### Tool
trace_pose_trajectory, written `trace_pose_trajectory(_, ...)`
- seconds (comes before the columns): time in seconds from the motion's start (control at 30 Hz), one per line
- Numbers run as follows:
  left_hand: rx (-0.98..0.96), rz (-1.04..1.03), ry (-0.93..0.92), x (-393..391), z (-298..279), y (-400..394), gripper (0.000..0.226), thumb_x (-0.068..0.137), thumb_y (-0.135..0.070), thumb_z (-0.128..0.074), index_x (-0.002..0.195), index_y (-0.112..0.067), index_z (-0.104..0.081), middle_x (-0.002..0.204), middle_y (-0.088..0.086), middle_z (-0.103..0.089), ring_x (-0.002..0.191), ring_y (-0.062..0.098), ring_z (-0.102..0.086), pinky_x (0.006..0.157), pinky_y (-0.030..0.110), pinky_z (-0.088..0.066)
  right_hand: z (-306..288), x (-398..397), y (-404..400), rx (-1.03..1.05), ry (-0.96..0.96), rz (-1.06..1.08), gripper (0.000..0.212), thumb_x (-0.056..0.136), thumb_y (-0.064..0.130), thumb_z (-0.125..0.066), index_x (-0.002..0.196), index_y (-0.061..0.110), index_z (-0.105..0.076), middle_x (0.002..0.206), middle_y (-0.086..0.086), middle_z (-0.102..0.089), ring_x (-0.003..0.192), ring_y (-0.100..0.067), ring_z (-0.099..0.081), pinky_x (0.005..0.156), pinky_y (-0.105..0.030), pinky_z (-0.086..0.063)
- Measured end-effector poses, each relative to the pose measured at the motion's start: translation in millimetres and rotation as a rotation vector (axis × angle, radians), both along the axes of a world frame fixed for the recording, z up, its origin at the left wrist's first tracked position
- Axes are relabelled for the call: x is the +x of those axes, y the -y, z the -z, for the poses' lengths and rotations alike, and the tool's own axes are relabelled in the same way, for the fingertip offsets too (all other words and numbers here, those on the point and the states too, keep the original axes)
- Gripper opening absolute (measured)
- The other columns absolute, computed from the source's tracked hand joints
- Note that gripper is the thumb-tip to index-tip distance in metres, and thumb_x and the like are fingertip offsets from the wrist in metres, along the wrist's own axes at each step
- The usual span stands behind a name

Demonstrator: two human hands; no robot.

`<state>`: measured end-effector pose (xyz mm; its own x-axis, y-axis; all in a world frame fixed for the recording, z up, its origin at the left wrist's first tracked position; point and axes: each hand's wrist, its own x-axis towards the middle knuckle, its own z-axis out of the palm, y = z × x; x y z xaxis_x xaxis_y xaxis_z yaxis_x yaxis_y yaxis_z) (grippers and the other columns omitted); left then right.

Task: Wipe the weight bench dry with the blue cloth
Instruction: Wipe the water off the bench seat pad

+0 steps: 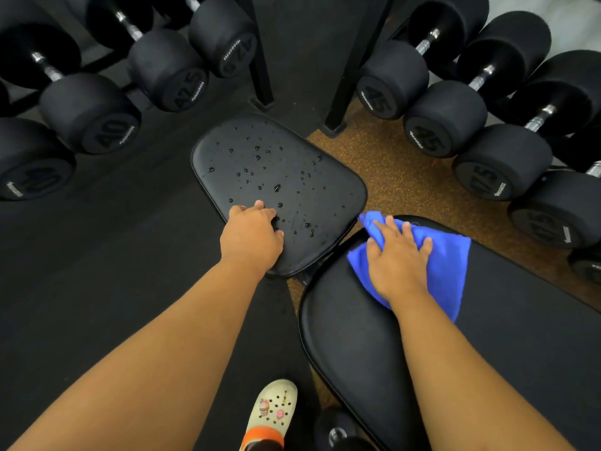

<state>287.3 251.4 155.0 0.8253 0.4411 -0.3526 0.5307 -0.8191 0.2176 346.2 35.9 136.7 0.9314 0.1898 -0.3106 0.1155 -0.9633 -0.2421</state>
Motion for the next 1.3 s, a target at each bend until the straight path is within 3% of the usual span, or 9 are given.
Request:
trace_pose_trajectory(0.1,0.021,0.031,-0.029,-1,1,2,0.053,0.096,-0.039,-0.049,0.145,-0.023,-0.038,0.149,-0.004,-0.037,0.138,0.026,-0.026,0.095,0.038,-0.046,-14,-4,-12,0.600,-0.071,0.314,0.049,0.101,0.025,-0.040,0.149,0.026,-0.031,0.154,0.006,-0.033,0.147,-0.018,-0.018,0.120,-0.040,-0.004)
trace_pose_trajectory(0.2,0.013,0.032,-0.024,-2,2,0,0.052,0.096,-0.039,-0.049,0.145,-0.024,-0.039,0.151,-0.006,-0.035,0.138,0.025,-0.026,0.096,0.038,-0.046,-20,-16,-38,0.781,0.077,0.147,0.046,0.099,0.027,-0.044,0.145,0.025,-0.038,0.158,0.008,-0.024,0.147,-0.015,-0.015,0.120,-0.048,-0.009)
trace_pose_trajectory(0.33,-0.025,0.004,0.007,-3,-2,-1,0.050,0.093,-0.028,-0.052,0.142,-0.027,-0.043,0.151,-0.009,-0.035,0.138,0.022,-0.027,0.090,0.036,-0.047,-9,-21,-74,0.540,-0.021,-0.094,0.058,0.096,0.054,-0.035,0.150,0.043,-0.017,0.162,0.013,0.006,0.147,-0.016,0.015,0.114,-0.055,0.008)
trace_pose_trajectory(0.43,-0.037,0.011,0.020,-6,-3,-3,0.052,0.091,-0.016,-0.050,0.140,-0.030,-0.045,0.150,-0.009,-0.036,0.137,0.021,-0.027,0.088,0.033,-0.046,7,-24,-86,0.188,-0.170,-0.243,0.063,0.091,0.069,-0.024,0.149,0.049,-0.009,0.160,0.015,0.016,0.142,-0.022,0.031,0.112,-0.061,0.015)
trace_pose_trajectory(0.5,-0.045,-0.002,0.020,-6,-4,-5,0.052,0.089,-0.012,-0.052,0.138,-0.029,-0.048,0.150,-0.009,-0.038,0.137,0.020,-0.028,0.089,0.032,-0.045,13,-25,-87,0.095,-0.162,-0.276,0.067,0.088,0.075,-0.022,0.148,0.051,-0.005,0.159,0.016,0.020,0.140,-0.024,0.035,0.111,-0.062,0.015)
trace_pose_trajectory(0.73,-0.089,-0.148,0.118,2,-8,-7,0.040,0.085,-0.004,-0.049,0.119,-0.020,-0.060,0.106,-0.005,-0.061,0.113,0.017,-0.043,0.063,0.029,-0.040,21,-26,-90,0.018,-0.095,-0.260,0.089,0.069,0.091,-0.022,0.145,0.056,0.006,0.156,0.014,0.030,0.138,-0.027,0.038,0.110,-0.064,0.015)
trace_pose_trajectory(0.87,-0.098,-0.106,0.106,0,-3,-12,0.052,0.086,-0.008,-0.051,0.135,-0.026,-0.050,0.135,-0.011,-0.054,0.125,0.015,-0.037,0.075,0.029,-0.044,22,0,-91,-0.011,-0.087,-0.222,0.098,0.063,0.095,-0.028,0.145,0.055,0.008,0.155,0.012,0.032,0.136,-0.028,0.041,0.107,-0.069,0.015)
trace_pose_trajectory(1.07,-0.133,-0.136,0.126,1,-3,-14,0.057,0.087,-0.002,-0.045,0.137,-0.028,-0.048,0.142,-0.014,-0.047,0.129,0.011,-0.034,0.082,0.024,-0.043,23,31,-97,-0.048,-0.077,-0.194,0.099,0.061,0.095,-0.032,0.143,0.058,0.008,0.154,0.013,0.032,0.137,-0.030,0.040,0.102,-0.077,0.005)
trace_pose_trajectory(1.3,-0.187,-0.158,0.141,0,-6,-16,0.060,0.089,-0.001,-0.042,0.141,-0.030,-0.044,0.138,-0.007,-0.049,0.130,0.013,-0.035,0.087,0.026,-0.042,24,57,-102,-0.029,-0.004,-0.169,0.066,0.087,0.075,-0.024,0.145,0.056,0.000,0.159,0.013,0.019,0.143,-0.029,0.026,0.109,-0.071,-0.003)
